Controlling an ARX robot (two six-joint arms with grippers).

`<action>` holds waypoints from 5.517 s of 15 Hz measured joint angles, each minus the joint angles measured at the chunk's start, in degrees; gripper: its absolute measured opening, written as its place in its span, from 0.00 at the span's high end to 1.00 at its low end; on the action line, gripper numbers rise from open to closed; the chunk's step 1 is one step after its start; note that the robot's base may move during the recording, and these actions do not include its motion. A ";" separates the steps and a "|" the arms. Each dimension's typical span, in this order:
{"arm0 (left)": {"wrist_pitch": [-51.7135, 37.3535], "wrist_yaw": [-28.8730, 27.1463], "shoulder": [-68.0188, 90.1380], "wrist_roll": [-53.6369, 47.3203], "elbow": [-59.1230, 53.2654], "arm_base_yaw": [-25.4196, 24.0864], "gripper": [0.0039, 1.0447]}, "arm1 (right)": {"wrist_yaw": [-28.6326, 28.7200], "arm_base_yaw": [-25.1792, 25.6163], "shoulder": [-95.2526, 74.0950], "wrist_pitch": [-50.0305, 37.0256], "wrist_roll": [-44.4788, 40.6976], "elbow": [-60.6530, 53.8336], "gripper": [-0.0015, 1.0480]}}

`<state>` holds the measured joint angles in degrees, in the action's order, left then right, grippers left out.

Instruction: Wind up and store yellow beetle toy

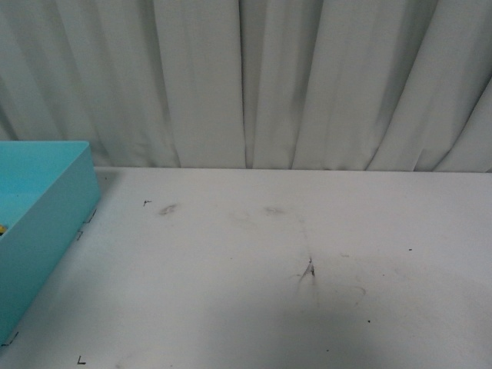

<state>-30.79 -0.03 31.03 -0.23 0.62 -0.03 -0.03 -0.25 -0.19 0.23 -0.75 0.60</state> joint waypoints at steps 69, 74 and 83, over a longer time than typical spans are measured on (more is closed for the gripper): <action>30.95 0.00 -30.67 0.04 0.00 0.07 0.06 | 0.00 0.00 0.02 -0.02 0.00 0.00 0.06; 30.86 0.00 -30.67 0.04 0.00 0.07 0.06 | 0.00 0.00 0.02 -0.09 0.00 0.00 0.06; 30.99 0.02 -30.67 0.04 0.00 0.07 0.06 | -0.04 0.00 0.02 0.04 0.15 0.00 0.06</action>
<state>0.21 -0.01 0.36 -0.19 0.62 0.03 -0.08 -0.25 -0.16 0.27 -0.60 0.60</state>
